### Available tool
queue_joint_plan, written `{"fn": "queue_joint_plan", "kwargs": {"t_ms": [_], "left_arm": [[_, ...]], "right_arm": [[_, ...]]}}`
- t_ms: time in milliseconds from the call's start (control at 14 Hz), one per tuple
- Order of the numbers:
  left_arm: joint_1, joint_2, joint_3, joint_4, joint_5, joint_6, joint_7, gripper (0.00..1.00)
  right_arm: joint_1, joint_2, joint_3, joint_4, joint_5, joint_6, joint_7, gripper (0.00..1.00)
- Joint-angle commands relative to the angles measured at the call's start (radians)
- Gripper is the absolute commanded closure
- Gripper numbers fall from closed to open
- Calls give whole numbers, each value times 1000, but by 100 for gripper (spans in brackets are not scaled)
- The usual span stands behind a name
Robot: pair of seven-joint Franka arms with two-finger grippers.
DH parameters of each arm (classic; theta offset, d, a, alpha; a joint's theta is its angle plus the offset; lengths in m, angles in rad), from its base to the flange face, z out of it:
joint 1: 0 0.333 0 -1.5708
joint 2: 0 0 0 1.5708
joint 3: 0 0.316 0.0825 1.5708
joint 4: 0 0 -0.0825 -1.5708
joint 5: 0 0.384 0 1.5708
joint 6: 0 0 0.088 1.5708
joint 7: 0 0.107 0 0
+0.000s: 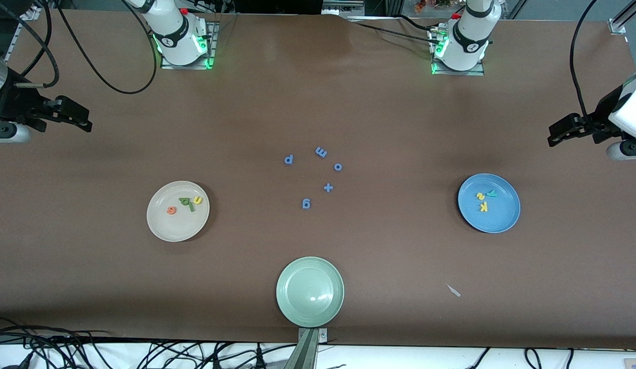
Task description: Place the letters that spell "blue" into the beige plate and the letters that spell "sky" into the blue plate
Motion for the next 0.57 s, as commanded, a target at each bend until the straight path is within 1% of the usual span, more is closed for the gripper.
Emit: {"fn": "queue_joint_plan", "kwargs": {"t_ms": [0,501], "left_arm": [[8,6,-3,20,-9,-3,21,0],[8,3,-3,27,-11,-8,20,0]], "right_arm": [[-5,39,6,59,-22,-14,-14,0],[-8,35,6,67,-8,-12,-11,0]]}}
